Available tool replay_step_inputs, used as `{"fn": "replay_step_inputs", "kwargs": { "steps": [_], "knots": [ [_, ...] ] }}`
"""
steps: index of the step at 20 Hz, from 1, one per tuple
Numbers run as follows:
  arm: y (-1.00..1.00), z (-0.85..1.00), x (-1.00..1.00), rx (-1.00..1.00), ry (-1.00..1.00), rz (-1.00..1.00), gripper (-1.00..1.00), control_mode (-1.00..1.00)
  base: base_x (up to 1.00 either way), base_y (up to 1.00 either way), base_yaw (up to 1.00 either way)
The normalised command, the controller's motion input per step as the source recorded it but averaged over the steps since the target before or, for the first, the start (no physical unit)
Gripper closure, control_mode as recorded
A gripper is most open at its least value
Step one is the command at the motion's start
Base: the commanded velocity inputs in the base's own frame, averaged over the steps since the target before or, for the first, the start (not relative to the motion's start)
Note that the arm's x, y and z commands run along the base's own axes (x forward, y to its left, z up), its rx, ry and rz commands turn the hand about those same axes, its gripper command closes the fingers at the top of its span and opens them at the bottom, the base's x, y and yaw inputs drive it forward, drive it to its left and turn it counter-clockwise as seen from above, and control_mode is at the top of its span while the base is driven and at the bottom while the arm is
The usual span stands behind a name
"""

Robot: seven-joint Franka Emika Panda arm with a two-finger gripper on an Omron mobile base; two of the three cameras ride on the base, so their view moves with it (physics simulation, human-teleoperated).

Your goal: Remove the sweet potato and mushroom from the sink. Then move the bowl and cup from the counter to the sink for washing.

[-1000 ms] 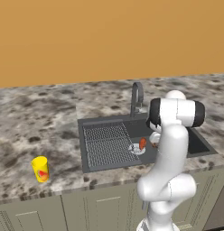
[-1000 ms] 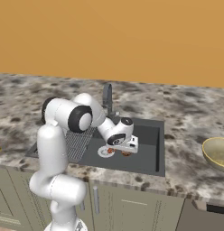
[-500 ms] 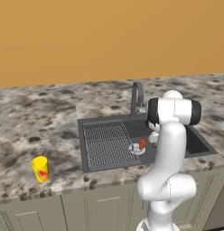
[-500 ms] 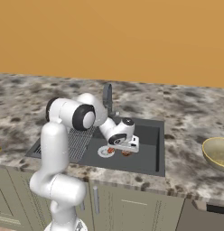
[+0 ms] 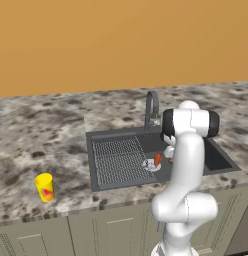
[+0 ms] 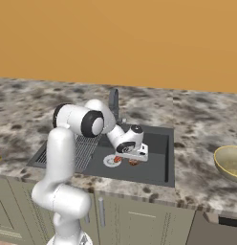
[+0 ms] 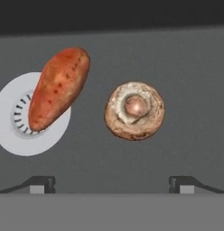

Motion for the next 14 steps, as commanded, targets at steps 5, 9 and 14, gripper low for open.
{"fn": "replay_step_inputs", "kwargs": {
  "steps": [5,9,14],
  "knots": [
    [-0.03,-0.13,0.15,0.00,0.00,0.01,-1.00,-1.00,0.00,0.00,0.00],
    [-0.02,-0.14,0.12,0.00,0.00,0.00,-1.00,-1.00,0.00,0.00,0.00],
    [0.00,-0.15,0.14,0.00,0.00,0.00,-1.00,-1.00,0.00,0.00,0.00]
  ]
}}
